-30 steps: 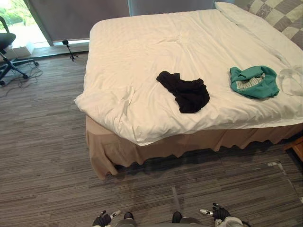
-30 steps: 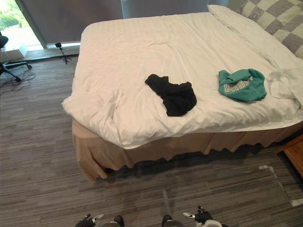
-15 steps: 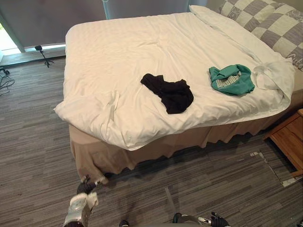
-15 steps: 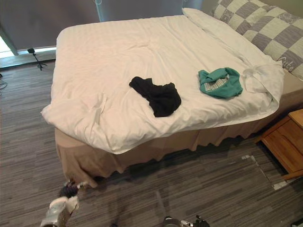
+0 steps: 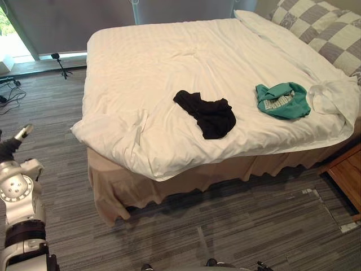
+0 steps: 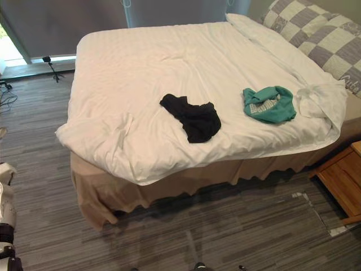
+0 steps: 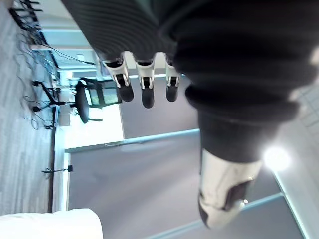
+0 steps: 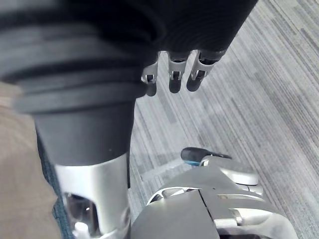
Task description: Tidy the bed and pick cloth on bed and put in laundry
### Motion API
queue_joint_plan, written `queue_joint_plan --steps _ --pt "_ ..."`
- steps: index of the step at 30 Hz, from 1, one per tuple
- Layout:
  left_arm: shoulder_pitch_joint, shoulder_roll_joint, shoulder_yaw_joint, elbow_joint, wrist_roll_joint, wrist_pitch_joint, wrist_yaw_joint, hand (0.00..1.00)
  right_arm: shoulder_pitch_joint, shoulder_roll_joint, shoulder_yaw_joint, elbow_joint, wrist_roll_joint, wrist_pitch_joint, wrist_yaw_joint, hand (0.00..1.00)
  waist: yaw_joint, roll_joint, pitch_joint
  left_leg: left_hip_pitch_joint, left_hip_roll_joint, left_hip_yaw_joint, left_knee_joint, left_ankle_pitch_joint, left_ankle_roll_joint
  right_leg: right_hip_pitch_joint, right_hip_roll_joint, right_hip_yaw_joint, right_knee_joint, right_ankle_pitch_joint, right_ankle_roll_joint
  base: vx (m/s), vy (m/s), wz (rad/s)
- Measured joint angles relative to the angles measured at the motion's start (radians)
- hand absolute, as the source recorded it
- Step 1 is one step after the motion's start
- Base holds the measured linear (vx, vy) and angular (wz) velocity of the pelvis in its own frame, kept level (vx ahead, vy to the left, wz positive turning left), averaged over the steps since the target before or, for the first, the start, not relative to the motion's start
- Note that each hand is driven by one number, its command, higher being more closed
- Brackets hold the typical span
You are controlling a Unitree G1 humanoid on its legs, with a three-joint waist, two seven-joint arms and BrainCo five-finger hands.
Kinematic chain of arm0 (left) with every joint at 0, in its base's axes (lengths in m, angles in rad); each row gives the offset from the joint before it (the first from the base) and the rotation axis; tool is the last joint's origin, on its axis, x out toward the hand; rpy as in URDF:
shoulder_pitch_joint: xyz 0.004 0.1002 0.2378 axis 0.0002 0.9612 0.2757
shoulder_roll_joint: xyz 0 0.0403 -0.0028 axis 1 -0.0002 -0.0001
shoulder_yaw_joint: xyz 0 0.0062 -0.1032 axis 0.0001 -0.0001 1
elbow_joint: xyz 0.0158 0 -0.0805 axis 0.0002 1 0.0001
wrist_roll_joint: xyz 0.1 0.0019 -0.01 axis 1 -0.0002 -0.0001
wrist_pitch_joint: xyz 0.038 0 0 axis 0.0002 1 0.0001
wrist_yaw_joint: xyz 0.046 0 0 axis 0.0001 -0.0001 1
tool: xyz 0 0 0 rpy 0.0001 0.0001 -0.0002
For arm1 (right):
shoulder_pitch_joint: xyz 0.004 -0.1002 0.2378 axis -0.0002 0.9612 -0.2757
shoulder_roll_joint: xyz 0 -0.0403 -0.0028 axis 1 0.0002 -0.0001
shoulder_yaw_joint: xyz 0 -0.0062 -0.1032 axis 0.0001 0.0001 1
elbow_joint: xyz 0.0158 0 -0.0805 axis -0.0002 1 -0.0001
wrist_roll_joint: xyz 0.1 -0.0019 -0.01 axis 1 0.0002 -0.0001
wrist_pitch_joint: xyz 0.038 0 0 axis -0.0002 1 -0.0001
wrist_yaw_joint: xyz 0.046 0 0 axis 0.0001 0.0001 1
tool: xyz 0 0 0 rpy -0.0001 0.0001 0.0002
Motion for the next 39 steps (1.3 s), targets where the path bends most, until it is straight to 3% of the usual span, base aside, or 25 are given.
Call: queue_joint_plan --steps 3,6,7,13,18,19,20,22,26,31,33,37,39 --pt "-0.089 0.003 -0.073 0.007 0.036 0.035 -0.002 0.0 -0.011 -0.001 0.015 -0.007 0.003 -0.009 0.0 0.0 -0.001 -0.007 0.027 -0.049 0.01 0.001 -0.006 0.016 0.001 -0.045 0.008 0.005 -0.001 0.011 -0.004 -0.14 -0.04 0.03" --pt "-0.252 0.036 -0.195 0.042 0.098 0.084 -0.001 0.0 -0.065 -0.012 0.037 -0.008 0.014 -0.03 -0.004 0.0 -0.007 -0.022 0.116 -0.11 0.021 0.001 -0.006 0.041 0.011 -0.105 0.026 0.04 0.0 0.021 -0.011 -0.15 -0.052 0.01" --pt "-0.33 0.047 -0.237 0.061 0.121 0.116 -0.002 0.0 -0.099 -0.019 0.044 -0.009 0.026 -0.045 -0.012 0.0 -0.011 -0.026 0.163 -0.136 0.025 0.003 -0.006 0.055 0.011 -0.133 0.032 0.051 0.0 0.045 -0.017 -0.15 -0.057 -0.06" --pt "-0.568 0.057 -0.362 0.183 0.168 0.274 -0.002 0.0 -0.199 -0.05 0.092 -0.119 0.054 -0.096 -0.04 0.0 -0.048 -0.04 0.295 -0.219 0.026 0.027 0.0 0.098 0.01 -0.234 0.039 0.083 0.001 0.095 -0.041 -0.04 -0.017 -0.14" --pt "-0.731 0.057 -0.442 0.26 0.256 0.403 0.005 0.0 -0.274 -0.074 0.159 -0.16 0.1 -0.105 -0.05 0.0 -0.074 -0.055 0.347 -0.317 0.029 0.028 0.0 0.119 0.018 -0.337 0.045 0.089 0.0 0.116 -0.054 -0.01 0.003 -0.03" --pt "-0.756 0.057 -0.443 0.274 0.274 0.427 0.01 1.0 -0.29 -0.077 0.168 -0.161 0.115 -0.105 -0.056 0.0 -0.078 -0.059 0.359 -0.326 0.029 0.028 0.0 0.122 0.018 -0.346 0.045 0.09 0.0 0.118 -0.054 0.0 0.0 0.0" --pt "-0.774 0.057 -0.444 0.284 0.285 0.447 0.022 1.0 -0.301 -0.079 0.178 -0.161 0.125 -0.104 -0.06 0.0 -0.084 -0.062 0.365 -0.336 0.03 0.028 0.0 0.124 0.02 -0.355 0.046 0.09 0.0 0.119 -0.055 0.0 0.0 0.0" --pt "-0.83 0.073 -0.463 0.299 0.364 0.531 0.08 1.0 -0.332 -0.081 0.189 -0.18 0.139 -0.101 -0.065 0.0 -0.101 -0.074 0.379 -0.385 0.032 0.027 0.0 0.129 0.021 -0.404 0.048 0.091 -0.002 0.127 -0.057 0.0 0.0 0.0" --pt "-0.902 0.099 -0.467 0.31 0.506 0.607 0.113 1.0 -0.334 -0.092 0.19 -0.197 0.179 -0.103 -0.081 0.0 -0.111 -0.088 0.397 -0.433 0.035 0.028 0.0 0.138 0.021 -0.449 0.053 0.092 -0.018 0.143 -0.061 0.01 0.0 0.0" --pt "-0.856 0.151 -0.447 0.27 0.557 0.657 0.074 1.0 -0.31 -0.112 0.181 -0.201 0.179 -0.106 -0.076 0.0 -0.116 -0.087 0.397 -0.427 0.042 0.037 0.0 0.138 0.02 -0.441 0.061 0.098 -0.028 0.146 -0.063 0.04 -0.009 -0.06" --pt "-0.796 0.15 -0.414 0.246 0.557 0.652 0.066 1.0 -0.284 -0.112 0.164 -0.205 0.177 -0.106 -0.066 0.0 -0.116 -0.083 0.399 -0.396 0.045 0.038 0.0 0.138 0.02 -0.4 0.061 0.096 -0.044 0.149 -0.065 0.06 -0.004 0.0" --pt "-0.63 0.121 -0.34 0.203 0.544 0.587 0.052 1.0 -0.214 -0.11 0.118 -0.246 0.176 -0.106 -0.053 0.0 -0.112 -0.069 0.402 -0.313 0.045 0.045 0.0 0.136 0.018 -0.296 0.059 0.08 -0.071 0.142 -0.057 0.05 0.011 0.1" --pt "-0.5 0.072 -0.268 0.169 0.525 0.527 0.036 1.0 -0.182 -0.111 0.081 -0.254 0.172 -0.102 -0.042 0.0 -0.096 -0.05 0.396 -0.261 0.05 0.051 0.0 0.117 0.009 -0.233 0.061 0.07 -0.078 0.135 -0.052 0.04 0.039 0.11"
